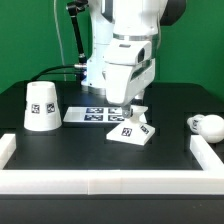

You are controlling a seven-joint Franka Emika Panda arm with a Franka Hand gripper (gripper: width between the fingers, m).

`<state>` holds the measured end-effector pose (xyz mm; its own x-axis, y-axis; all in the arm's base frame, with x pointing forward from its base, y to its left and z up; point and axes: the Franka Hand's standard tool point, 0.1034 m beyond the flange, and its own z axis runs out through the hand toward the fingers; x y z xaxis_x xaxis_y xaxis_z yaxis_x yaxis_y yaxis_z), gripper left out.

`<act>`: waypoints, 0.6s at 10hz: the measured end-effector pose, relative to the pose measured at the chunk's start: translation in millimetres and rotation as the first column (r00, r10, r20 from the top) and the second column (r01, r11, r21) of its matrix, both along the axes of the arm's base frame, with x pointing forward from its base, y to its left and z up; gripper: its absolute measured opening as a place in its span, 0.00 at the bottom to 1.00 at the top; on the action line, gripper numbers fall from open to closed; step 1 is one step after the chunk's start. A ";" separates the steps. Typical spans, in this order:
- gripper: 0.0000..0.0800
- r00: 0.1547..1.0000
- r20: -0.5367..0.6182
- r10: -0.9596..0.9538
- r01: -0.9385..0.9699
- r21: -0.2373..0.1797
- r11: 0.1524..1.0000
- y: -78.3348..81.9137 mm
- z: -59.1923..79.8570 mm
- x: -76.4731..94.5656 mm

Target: Assemble lamp

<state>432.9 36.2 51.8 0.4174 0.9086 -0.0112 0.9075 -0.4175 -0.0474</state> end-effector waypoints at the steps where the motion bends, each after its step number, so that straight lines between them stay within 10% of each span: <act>1: 0.67 1.000 0.000 -0.001 0.001 0.000 1.000 0.1 -0.1 0.8; 6: 0.67 0.999 0.032 -0.041 0.040 0.011 0.999 7.0 0.9 62.4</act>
Offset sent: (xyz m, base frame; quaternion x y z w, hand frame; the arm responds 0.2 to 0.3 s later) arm 0.0441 0.0047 -0.0028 0.0024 -0.0157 0.0326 0.9993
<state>495.3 43.2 52.7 0.4540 0.8909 0.0119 0.8909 -0.4537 -0.0229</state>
